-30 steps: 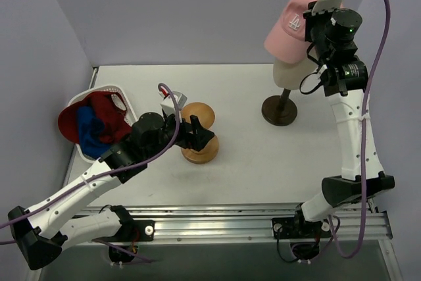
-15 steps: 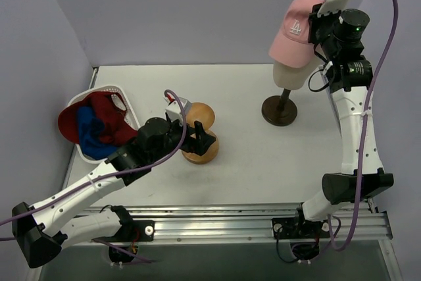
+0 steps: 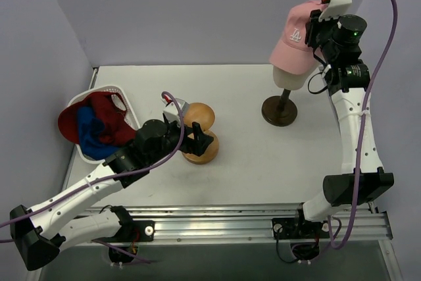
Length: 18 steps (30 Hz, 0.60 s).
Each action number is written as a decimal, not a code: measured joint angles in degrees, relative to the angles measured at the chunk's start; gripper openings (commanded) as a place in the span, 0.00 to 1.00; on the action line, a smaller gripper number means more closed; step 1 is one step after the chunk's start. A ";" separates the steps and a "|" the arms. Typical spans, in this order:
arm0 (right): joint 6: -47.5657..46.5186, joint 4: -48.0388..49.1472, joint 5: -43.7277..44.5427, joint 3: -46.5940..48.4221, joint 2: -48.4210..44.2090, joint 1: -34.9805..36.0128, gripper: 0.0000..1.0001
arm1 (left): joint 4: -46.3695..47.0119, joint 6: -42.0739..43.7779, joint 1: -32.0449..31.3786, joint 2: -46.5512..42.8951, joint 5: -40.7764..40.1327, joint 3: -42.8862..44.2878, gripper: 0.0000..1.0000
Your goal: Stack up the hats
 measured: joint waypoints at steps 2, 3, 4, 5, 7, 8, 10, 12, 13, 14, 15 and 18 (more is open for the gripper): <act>0.94 0.02 0.37 0.00 0.00 0.00 0.29 | 0.00 0.07 0.00 0.00 -0.11 0.00 0.94; 1.36 0.02 0.68 0.00 0.00 0.00 0.31 | 0.00 0.13 0.00 -0.02 -0.28 0.00 0.94; 1.88 0.07 0.96 0.00 -0.09 0.00 0.32 | 0.00 0.17 0.00 -0.02 -0.50 0.00 0.94; 2.34 0.07 1.40 0.00 -0.15 0.00 0.33 | 0.00 0.20 0.00 -0.02 -0.68 0.00 0.94; 3.45 0.11 2.23 0.00 -0.37 0.00 0.37 | 0.00 0.31 0.00 -0.04 -0.90 0.00 0.94; 3.87 0.09 2.47 0.04 -0.46 0.00 0.39 | 0.00 0.35 0.00 -0.04 -0.92 0.00 0.94; 5.42 -0.09 3.21 0.39 -0.61 0.00 0.41 | 0.00 0.44 0.00 -0.04 -0.96 0.00 0.94; 7.69 -0.15 4.22 0.72 -0.87 0.00 0.44 | 0.00 0.57 0.00 -0.04 -1.03 0.00 0.94; 9.25 -0.37 4.87 0.72 -1.20 0.00 0.45 | 0.00 0.59 0.00 -0.04 -1.05 0.00 0.94; 10.47 -0.74 5.35 0.72 -1.49 0.00 0.47 | 0.00 0.63 0.00 -0.07 -1.05 0.00 0.94; 12.13 -1.20 5.86 0.70 -2.01 0.00 0.47 | 0.00 0.76 0.00 -0.09 -1.05 0.00 0.94; 17.42 -2.56 7.65 -0.17 -4.37 0.00 0.47 | 0.00 1.03 0.00 -0.09 -1.07 0.00 0.94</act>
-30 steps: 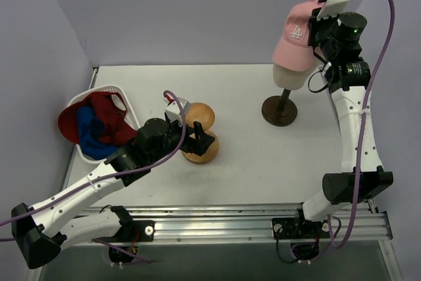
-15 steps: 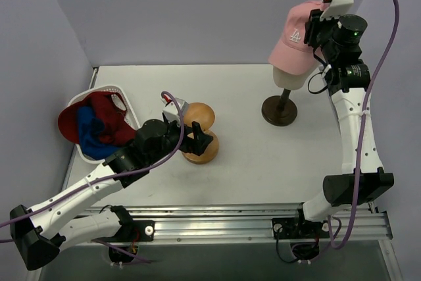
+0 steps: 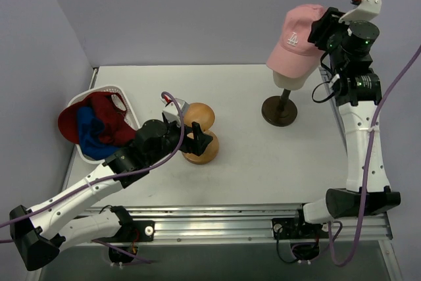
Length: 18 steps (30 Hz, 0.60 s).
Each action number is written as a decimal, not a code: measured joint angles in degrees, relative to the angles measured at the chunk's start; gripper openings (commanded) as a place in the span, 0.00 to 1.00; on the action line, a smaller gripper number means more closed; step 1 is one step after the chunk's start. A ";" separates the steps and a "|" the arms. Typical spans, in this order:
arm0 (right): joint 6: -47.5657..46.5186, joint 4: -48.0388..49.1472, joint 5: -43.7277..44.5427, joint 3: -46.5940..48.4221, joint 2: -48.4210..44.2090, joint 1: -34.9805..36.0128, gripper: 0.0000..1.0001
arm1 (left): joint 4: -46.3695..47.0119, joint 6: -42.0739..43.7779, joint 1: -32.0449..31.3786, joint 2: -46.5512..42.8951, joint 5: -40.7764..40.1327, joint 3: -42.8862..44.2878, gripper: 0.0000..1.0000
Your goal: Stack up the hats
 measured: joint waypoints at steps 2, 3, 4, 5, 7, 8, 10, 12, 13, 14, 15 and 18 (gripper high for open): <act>3.98 -0.35 1.95 -2.29 -2.86 0.00 0.48 | 0.00 0.09 0.00 0.00 0.00 0.00 0.94; 5.90 -0.63 2.78 -3.85 -4.55 0.00 0.49 | 0.00 0.17 0.00 0.00 0.00 0.00 0.94; 7.54 -0.39 3.39 -5.73 -6.38 0.00 0.49 | 0.00 0.20 0.00 0.00 0.00 -0.02 0.94; 9.18 0.11 3.63 -8.22 -8.41 -0.02 0.49 | 0.00 0.24 0.00 -0.02 0.00 -0.02 0.94; 11.96 0.46 3.54 -12.70 -12.11 0.00 0.49 | 0.11 0.28 0.00 -0.17 0.00 -0.17 0.94; 13.05 0.76 3.34 -14.43 -13.38 -0.02 0.48 | 0.17 0.33 0.00 -0.33 0.00 -0.33 0.94; 14.51 0.72 3.02 -15.96 -14.40 -0.04 0.47 | 0.28 0.39 0.00 -0.63 0.00 -0.76 0.94; 15.56 0.76 2.84 -16.15 -14.16 -0.26 0.46 | 0.48 0.42 0.00 -0.85 0.00 -1.18 0.94; 16.17 0.76 2.71 -16.33 -13.90 -0.57 0.45 | 0.59 0.42 0.00 -0.92 0.00 -1.36 0.94; 16.65 0.76 2.67 -16.68 -13.75 -1.25 0.45 | 0.59 0.44 0.00 -0.94 0.00 -1.46 0.94; 17.27 0.81 2.64 -17.20 -13.68 -2.21 0.45 | 0.59 0.44 0.00 -0.96 0.00 -1.51 0.94; 19.34 0.81 1.81 -18.82 -13.49 -4.85 0.44 | 0.63 0.48 0.00 -0.96 0.00 -1.51 0.94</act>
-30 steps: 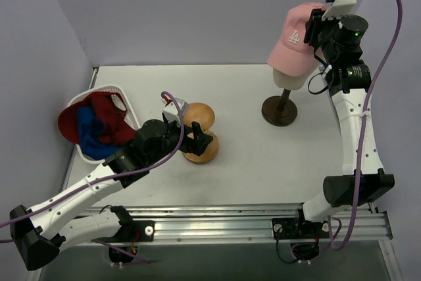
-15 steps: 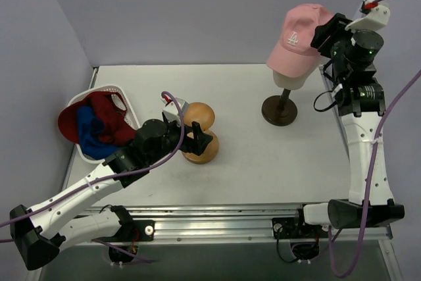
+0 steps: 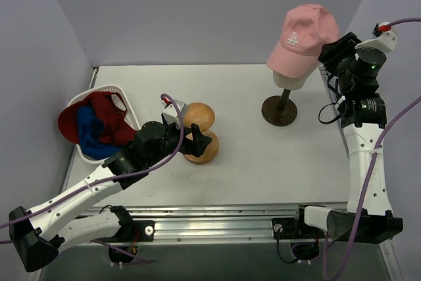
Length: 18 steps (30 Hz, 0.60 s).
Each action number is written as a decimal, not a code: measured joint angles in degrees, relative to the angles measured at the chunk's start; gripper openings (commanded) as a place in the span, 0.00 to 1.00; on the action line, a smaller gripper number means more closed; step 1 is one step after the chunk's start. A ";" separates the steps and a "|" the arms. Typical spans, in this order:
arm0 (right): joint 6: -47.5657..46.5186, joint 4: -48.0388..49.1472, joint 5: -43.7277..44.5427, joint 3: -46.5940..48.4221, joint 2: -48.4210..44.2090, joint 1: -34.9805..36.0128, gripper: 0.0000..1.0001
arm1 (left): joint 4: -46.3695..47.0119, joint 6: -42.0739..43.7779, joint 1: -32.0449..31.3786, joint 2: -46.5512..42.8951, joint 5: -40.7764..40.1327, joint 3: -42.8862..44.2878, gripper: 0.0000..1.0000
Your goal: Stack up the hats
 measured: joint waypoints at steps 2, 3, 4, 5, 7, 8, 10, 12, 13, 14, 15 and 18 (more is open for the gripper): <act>1.11 0.31 -1.09 -0.72 0.35 -1.44 0.44 | 0.02 0.02 0.00 0.00 0.00 0.00 0.94; 1.60 1.01 -2.03 -1.53 0.46 -1.75 0.44 | 0.02 0.07 0.00 0.00 0.00 0.00 0.94; 2.08 1.75 -3.10 -2.67 0.46 -1.86 0.45 | 0.02 0.11 0.00 0.00 0.00 0.00 0.94; 2.49 2.36 -4.00 -3.69 0.39 -1.86 0.45 | 0.02 0.15 0.00 0.00 0.00 0.00 0.94; 3.54 3.91 -5.77 -6.45 0.31 -1.92 0.46 | 0.02 0.24 0.00 0.00 0.00 0.00 0.94; 4.11 4.92 -6.49 -8.04 0.13 -1.92 0.46 | 0.04 0.33 0.00 0.02 0.00 0.00 0.94; 5.42 6.86 -8.15 -11.08 -0.57 -1.92 0.46 | 0.07 0.39 0.00 0.11 0.00 0.00 0.94; 6.49 8.55 -9.66 -13.07 -1.22 -1.92 0.46 | 0.20 0.39 0.00 0.35 0.02 0.00 0.94; 7.06 9.31 -10.43 -13.86 -1.49 -1.95 0.46 | 0.33 0.42 0.00 0.57 0.02 0.00 0.94; 7.58 9.94 -11.04 -14.45 -1.66 -1.95 0.46 | 0.39 0.44 0.00 0.79 0.02 0.00 0.94; 7.89 10.58 -11.52 -14.88 -1.77 -1.95 0.45 | 0.39 0.48 0.00 0.96 0.02 0.00 0.94; 8.72 12.74 -12.41 -16.57 -2.25 -1.95 0.44 | 0.42 0.61 0.00 1.25 0.02 0.00 0.94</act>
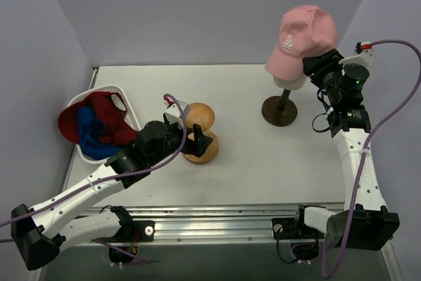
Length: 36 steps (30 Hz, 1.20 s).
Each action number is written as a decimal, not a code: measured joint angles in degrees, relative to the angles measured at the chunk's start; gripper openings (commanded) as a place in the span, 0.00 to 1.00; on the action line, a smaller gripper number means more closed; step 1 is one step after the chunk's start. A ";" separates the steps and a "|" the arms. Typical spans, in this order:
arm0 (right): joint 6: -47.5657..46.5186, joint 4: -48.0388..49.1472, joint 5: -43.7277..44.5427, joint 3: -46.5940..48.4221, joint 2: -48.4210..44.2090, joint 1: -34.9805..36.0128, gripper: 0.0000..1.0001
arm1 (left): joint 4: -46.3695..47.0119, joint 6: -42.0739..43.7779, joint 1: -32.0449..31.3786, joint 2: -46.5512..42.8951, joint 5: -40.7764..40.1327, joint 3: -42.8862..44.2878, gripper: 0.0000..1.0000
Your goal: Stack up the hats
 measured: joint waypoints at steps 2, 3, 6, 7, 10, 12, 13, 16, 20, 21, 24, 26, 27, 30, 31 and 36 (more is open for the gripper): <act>0.33 1.03 -0.33 -1.25 -0.57 0.00 0.42 | 0.02 0.24 0.00 0.07 -0.02 0.00 0.94; 0.33 1.20 -0.33 -1.64 -0.81 -0.04 0.42 | 0.02 0.35 0.00 0.15 -0.02 0.00 0.94; 0.26 1.22 -0.09 -1.88 -1.16 -0.37 0.41 | 0.07 0.46 0.00 0.55 -0.02 0.00 0.94; 0.26 1.20 0.13 -1.90 -1.29 -0.61 0.41 | 0.09 0.50 0.00 0.68 -0.02 0.00 0.94; 0.07 1.18 0.81 -1.90 -1.99 -1.40 0.43 | 0.13 0.59 0.00 1.14 -0.02 0.00 0.94; -0.22 0.81 1.55 -1.75 -2.80 -1.73 0.43 | 0.17 0.61 0.00 1.36 0.00 0.00 0.94; -0.42 0.11 2.05 -1.20 -3.10 -1.88 0.43 | 0.20 0.63 0.00 1.44 0.00 0.00 0.94; -1.11 -2.19 3.78 2.36 -3.15 -2.29 0.43 | 0.26 0.66 0.00 1.49 -0.02 0.00 0.94; -1.42 -4.20 5.66 8.46 -2.32 -3.87 0.42 | 0.42 0.70 0.00 1.49 -0.02 0.00 0.94; -1.40 -4.74 5.92 10.38 -1.55 -4.52 0.41 | 0.42 0.70 0.00 1.49 0.00 0.00 0.94; -1.16 -5.70 6.27 15.54 1.46 -6.84 0.40 | 0.42 0.72 0.00 1.51 0.00 0.00 0.94; -0.68 -6.47 6.16 18.08 3.63 -8.63 0.38 | 0.44 0.72 0.00 1.57 0.00 0.00 0.94; -0.07 -6.80 5.86 19.28 5.03 -9.64 0.38 | 0.42 0.72 0.00 1.62 0.00 0.00 0.94; 1.25 -7.15 4.76 21.79 9.11 -11.50 0.37 | 0.42 0.72 0.00 1.68 0.04 0.00 0.94; 1.79 -7.26 4.17 22.34 10.38 -11.78 0.37 | 0.44 0.72 0.00 1.68 0.04 0.00 0.94; 3.58 -6.88 0.52 22.64 14.62 -11.87 0.37 | 0.44 0.72 0.00 1.66 0.04 0.00 0.94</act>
